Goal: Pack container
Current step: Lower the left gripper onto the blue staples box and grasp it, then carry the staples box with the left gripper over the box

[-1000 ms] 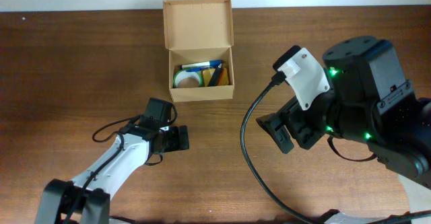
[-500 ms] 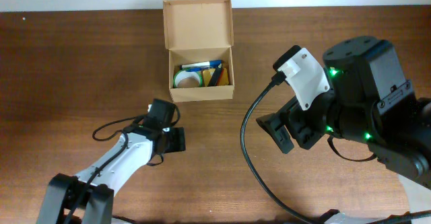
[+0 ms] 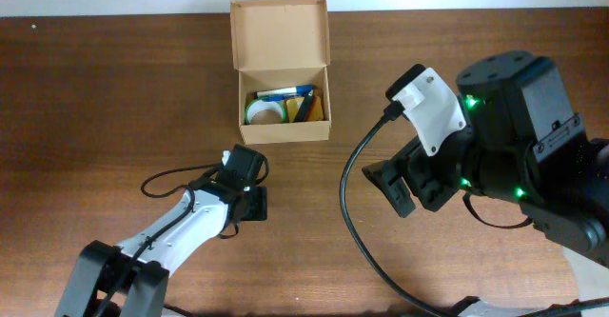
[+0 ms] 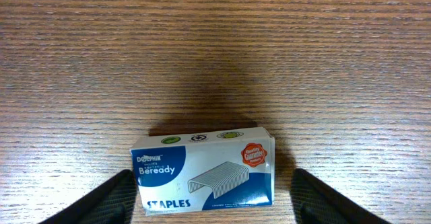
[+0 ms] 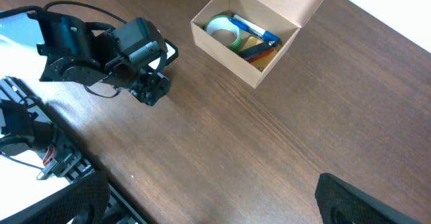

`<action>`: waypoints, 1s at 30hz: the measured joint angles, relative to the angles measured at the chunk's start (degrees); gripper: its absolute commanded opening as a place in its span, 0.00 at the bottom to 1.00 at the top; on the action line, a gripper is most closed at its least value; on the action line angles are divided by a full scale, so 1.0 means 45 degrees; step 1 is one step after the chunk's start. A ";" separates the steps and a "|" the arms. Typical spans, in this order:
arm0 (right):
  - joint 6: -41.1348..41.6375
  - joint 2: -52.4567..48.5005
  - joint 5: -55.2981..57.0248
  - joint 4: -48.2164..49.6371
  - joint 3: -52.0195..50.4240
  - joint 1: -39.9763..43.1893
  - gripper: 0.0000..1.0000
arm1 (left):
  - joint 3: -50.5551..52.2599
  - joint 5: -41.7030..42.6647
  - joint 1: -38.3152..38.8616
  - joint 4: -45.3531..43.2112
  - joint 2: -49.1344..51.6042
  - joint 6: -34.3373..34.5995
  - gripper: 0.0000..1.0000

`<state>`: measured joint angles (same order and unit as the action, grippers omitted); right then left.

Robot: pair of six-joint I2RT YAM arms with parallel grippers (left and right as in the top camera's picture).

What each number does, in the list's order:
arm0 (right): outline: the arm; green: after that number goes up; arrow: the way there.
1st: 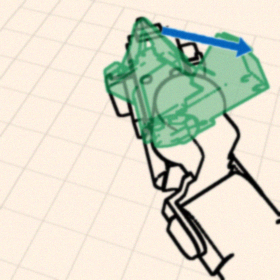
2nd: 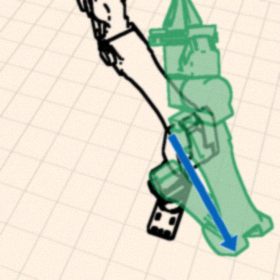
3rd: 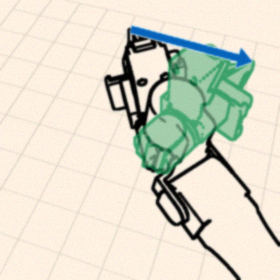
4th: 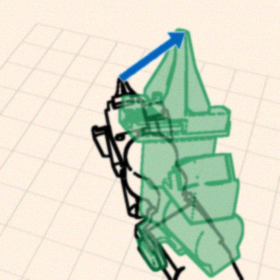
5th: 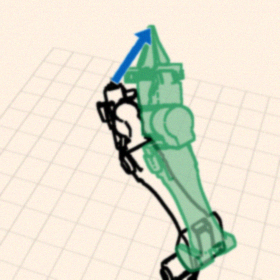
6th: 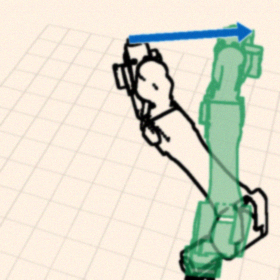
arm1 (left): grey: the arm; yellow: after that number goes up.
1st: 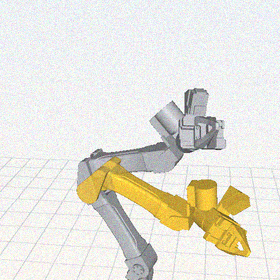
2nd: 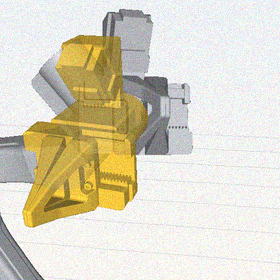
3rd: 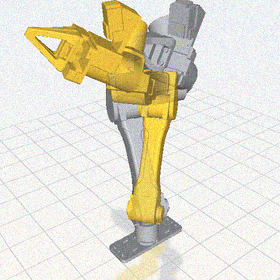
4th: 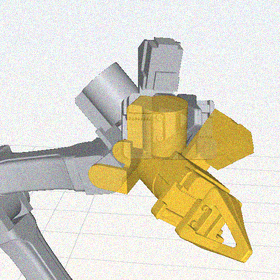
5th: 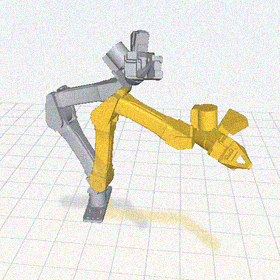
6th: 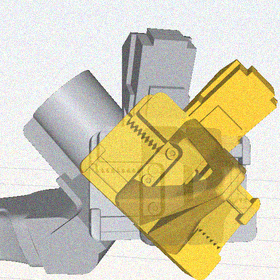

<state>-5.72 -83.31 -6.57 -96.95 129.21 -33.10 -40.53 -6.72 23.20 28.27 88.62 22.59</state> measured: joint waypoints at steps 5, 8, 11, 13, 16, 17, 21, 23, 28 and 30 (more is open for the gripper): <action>-0.0015 0.0000 0.0000 -0.0005 0.0000 0.0000 0.99 | -0.0005 -0.0044 0.0000 0.0049 0.0000 0.0141 0.55; -0.0005 0.0000 0.0000 -0.0005 0.0000 0.0000 0.99 | -0.0005 -0.0044 0.0000 0.0053 0.0000 0.0185 0.55; -0.0005 0.0000 0.0000 0.0000 0.0000 0.0000 0.99 | -0.0005 -0.0044 0.0000 0.0053 0.0000 0.0189 0.55; -0.0005 0.0000 0.0000 0.0000 0.0000 0.0000 0.99 | -0.0005 -0.0044 0.0000 0.0053 0.0000 0.0194 0.55; -0.0005 0.0000 0.0000 0.0000 0.0000 0.0000 0.99 | -0.0005 -0.0044 0.0000 0.0053 0.0000 0.0248 0.49; -0.0010 0.0000 0.0000 -0.0005 0.0000 0.0000 0.99 | -0.0005 -0.0053 0.0000 0.0053 0.0000 0.0238 0.49; -0.0005 0.0000 0.0000 0.0000 0.0000 0.0000 0.99 | -0.0044 -0.0097 0.0000 0.0117 0.0000 0.0238 0.48; -0.0005 0.0000 0.0000 0.0000 0.0000 0.0000 0.99 | -0.0165 -0.0141 0.0000 0.0282 0.0005 0.0238 0.47; -0.0010 0.0000 0.0005 0.0000 0.0000 0.0000 0.99 | -0.1496 -0.0486 0.0000 0.1200 0.0024 0.0233 0.43; -0.0010 0.0000 0.0000 0.0000 0.0000 0.0000 0.99 | -0.2278 -0.0675 0.0000 0.1530 0.0024 0.0228 0.39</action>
<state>-5.76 -83.31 -6.57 -96.95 129.21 -33.10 -50.78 -9.76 23.20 35.16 88.73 23.62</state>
